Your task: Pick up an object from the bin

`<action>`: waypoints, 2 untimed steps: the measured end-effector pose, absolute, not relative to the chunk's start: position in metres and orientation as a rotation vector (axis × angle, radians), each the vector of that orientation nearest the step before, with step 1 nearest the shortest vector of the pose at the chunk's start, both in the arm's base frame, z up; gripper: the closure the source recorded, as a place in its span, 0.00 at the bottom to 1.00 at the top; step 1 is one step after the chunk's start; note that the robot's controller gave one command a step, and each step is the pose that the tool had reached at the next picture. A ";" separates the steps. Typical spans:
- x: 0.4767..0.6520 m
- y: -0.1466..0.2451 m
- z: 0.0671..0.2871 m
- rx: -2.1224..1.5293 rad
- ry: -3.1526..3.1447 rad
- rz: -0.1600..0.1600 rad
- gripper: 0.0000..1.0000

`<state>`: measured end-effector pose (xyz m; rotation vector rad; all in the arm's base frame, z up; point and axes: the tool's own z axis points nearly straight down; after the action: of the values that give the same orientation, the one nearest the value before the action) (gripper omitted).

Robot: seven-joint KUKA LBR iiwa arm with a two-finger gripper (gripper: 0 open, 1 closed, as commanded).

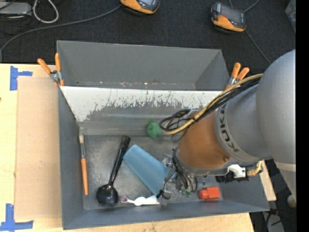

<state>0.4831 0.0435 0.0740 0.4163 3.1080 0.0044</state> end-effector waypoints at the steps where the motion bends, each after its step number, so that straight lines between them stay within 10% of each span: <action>1: 0.481 0.043 0.099 0.415 3.113 0.004 1.00; 2: 0.483 0.043 0.109 0.413 3.108 0.005 1.00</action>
Offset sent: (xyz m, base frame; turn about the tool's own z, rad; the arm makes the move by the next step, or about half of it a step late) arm -0.0006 0.0000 0.0334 0.0000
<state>0.4826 0.0433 0.1092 0.4126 3.1084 0.0048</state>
